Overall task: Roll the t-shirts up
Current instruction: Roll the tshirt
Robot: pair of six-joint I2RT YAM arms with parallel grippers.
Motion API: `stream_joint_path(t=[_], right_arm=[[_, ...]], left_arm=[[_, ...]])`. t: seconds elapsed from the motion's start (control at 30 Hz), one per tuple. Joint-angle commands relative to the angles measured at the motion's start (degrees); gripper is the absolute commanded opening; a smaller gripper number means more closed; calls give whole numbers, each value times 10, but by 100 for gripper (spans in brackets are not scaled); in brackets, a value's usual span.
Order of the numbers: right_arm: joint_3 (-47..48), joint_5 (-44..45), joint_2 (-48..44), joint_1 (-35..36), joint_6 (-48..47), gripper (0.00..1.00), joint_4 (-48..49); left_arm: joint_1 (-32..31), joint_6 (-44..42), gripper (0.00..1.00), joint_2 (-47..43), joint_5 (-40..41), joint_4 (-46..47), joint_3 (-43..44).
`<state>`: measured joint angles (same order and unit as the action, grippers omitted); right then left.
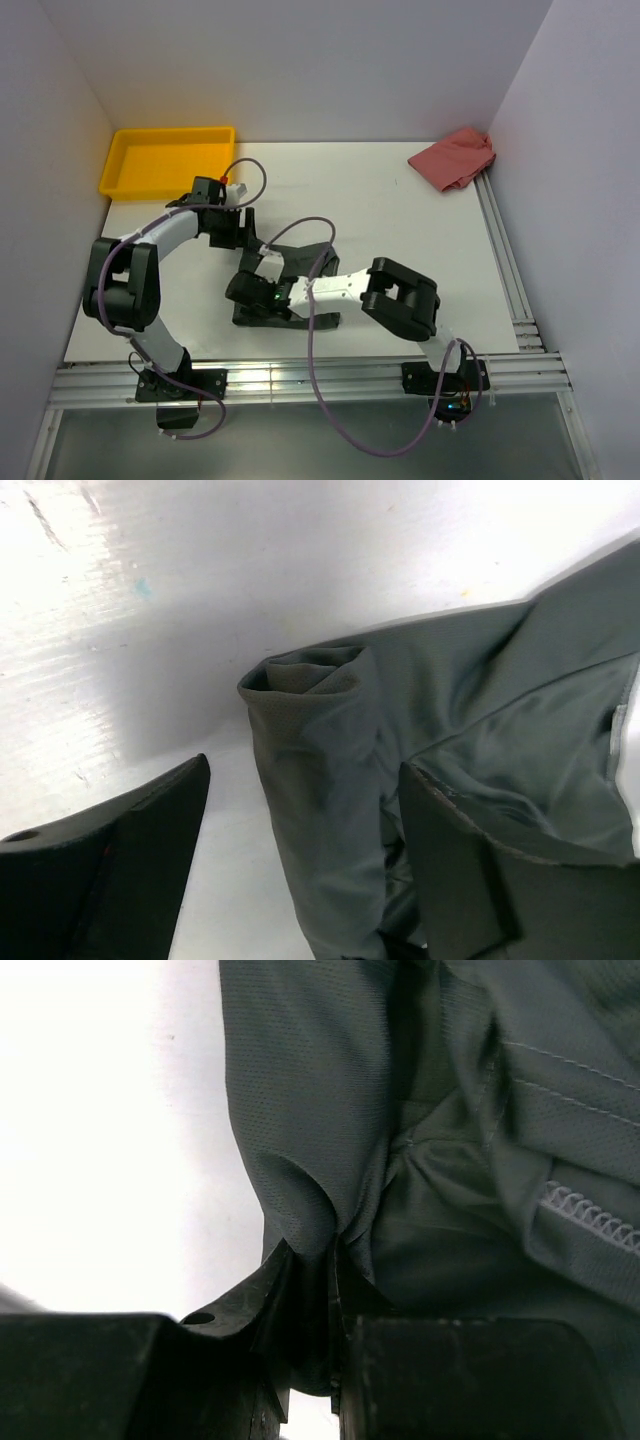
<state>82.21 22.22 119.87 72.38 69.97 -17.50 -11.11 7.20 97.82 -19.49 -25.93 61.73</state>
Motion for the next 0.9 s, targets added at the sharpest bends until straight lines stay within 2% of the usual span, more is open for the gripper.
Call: stream_joint_path(t=[0.0, 0.23, 0.5, 0.6, 0.77, 0.87], right_arm=[[-107, -74, -37, -15, 27, 4, 173], [-302, -132, -75, -43, 115, 4, 447], [-400, -174, -33, -63, 179, 4, 729], [-398, -191, -2, -64, 191, 4, 790], [-377, -207, 37, -65, 206, 4, 817], [-364, -206, 34, -65, 196, 7, 783]], left_arm=[[10, -2, 83, -41, -41, 14, 7], [17, -5, 82, -40, -63, 14, 4], [15, -7, 76, 1, -72, 8, 5], [13, -6, 74, 15, -69, 7, 5], [7, -4, 68, 31, -57, 6, 7], [1, -3, 50, 37, -55, 4, 8]])
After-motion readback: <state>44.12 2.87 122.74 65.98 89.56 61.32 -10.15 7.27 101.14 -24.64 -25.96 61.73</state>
